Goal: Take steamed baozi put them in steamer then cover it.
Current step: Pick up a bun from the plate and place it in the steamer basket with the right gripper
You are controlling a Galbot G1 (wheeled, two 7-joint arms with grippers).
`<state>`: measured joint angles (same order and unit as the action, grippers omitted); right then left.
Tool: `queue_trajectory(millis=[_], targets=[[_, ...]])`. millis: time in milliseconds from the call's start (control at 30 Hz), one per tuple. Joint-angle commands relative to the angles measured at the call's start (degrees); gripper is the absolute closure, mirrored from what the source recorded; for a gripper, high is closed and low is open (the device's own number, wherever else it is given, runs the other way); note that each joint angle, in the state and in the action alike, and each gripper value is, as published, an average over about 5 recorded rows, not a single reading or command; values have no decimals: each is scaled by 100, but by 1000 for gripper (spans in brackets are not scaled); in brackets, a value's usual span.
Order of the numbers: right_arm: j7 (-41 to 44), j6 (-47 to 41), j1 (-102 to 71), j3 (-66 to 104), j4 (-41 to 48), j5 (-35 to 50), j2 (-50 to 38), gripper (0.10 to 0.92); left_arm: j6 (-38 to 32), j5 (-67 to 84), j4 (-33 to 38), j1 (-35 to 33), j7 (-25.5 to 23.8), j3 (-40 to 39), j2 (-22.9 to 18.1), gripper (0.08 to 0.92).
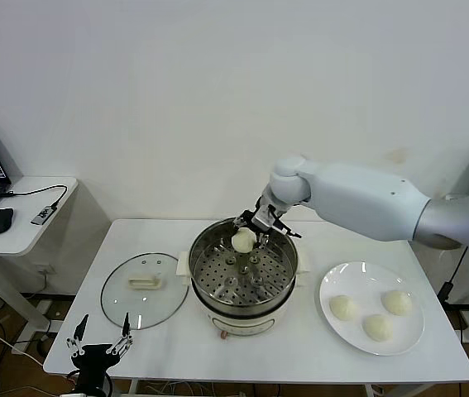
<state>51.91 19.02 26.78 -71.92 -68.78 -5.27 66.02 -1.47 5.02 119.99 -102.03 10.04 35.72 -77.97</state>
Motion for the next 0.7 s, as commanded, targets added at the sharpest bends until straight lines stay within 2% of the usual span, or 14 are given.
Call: queue_trajectory(millis=[33, 300, 400, 567, 700], targets=[[-206, 655, -177, 18, 376, -903, 308, 414, -7, -11, -12, 0, 1, -7, -10, 177], [-432, 942, -354, 160, 750, -1319, 493, 405, -20, -44, -5, 6, 2, -4, -53, 177], [-467, 979, -379, 189, 785, -1304, 508, 349, -18, -45, -3, 13, 2, 1, -60, 177], [-418, 846, -230, 165, 449, -882, 322, 226, -10, -49, 24, 15, 1, 0, -56, 177], [-121, 141, 259, 56, -182, 48, -143, 204, 4, -48, 61, 20, -4, -1, -17, 177]])
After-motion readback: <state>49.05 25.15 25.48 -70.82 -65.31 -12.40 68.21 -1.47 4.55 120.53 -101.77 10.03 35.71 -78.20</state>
